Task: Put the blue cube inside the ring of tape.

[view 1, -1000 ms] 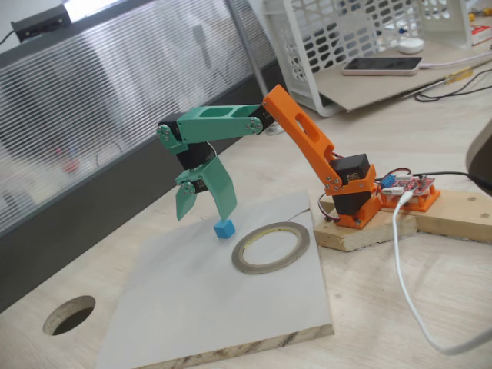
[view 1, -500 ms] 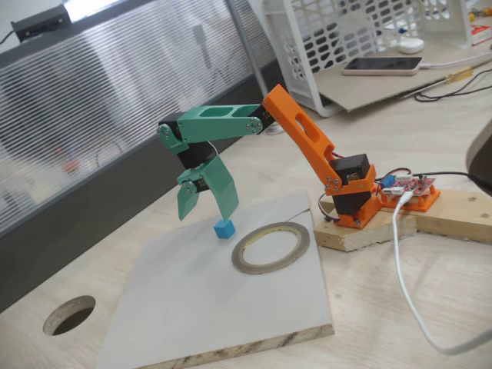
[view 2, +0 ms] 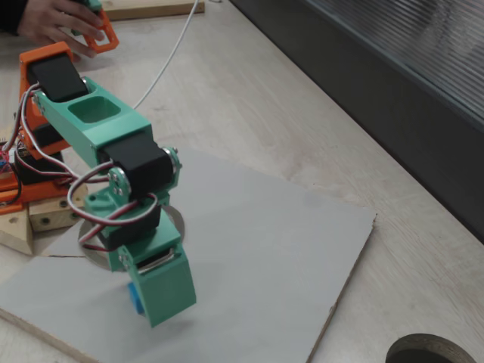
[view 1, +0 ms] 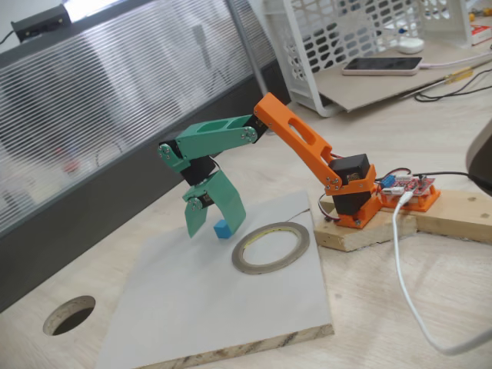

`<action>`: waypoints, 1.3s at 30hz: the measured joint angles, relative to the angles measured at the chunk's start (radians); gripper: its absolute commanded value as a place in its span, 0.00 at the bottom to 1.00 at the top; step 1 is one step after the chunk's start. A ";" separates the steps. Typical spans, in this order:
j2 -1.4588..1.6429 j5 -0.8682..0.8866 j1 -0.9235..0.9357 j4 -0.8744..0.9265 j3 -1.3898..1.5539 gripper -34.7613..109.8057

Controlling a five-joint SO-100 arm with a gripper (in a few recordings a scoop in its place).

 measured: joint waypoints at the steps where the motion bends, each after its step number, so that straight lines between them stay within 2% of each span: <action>1: 0.000 0.000 0.000 0.000 0.000 0.78; 11: -0.020 -0.003 0.107 0.000 0.000 0.78; 39: -0.025 -0.009 0.107 0.003 0.000 0.78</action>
